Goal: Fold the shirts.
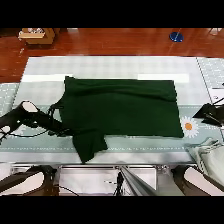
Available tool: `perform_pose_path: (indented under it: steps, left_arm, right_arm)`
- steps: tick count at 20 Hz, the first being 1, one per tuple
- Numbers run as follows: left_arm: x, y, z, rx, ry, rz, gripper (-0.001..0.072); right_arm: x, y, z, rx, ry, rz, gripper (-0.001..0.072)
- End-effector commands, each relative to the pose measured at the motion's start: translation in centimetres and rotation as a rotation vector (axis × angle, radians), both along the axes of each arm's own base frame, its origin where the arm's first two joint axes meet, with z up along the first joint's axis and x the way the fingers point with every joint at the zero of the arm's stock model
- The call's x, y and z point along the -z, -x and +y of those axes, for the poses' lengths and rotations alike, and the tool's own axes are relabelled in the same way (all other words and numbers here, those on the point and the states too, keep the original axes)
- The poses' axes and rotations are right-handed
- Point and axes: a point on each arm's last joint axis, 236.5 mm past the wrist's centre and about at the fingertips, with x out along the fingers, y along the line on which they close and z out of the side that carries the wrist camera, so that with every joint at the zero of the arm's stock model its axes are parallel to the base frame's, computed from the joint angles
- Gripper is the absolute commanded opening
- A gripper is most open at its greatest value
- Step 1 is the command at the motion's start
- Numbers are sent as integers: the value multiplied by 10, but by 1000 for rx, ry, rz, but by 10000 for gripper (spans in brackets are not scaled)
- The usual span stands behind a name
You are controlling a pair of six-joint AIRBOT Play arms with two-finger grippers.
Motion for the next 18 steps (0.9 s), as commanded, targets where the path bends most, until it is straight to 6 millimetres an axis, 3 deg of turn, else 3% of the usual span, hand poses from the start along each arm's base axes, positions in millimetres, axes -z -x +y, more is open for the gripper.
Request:
perform_pose_path:
  steps: [1,3,8,14,18]
  left_arm:
    - [-6,-2,12,-8,7,-23,20]
    - [-9,-5,16,-14,10,-47,20]
    - [-9,-6,15,-5,12,-55,21]
    - [-9,-6,15,-5,12,-55,21]
    - [-9,-11,15,-21,10,-72,21]
  right_arm:
    - [16,24,7,83,-107,54,543]
    - [32,40,13,114,-151,90,586]
    - [59,54,40,144,-231,115,586]
    - [77,41,61,244,-303,50,579]
    - [87,51,71,277,-324,79,576]
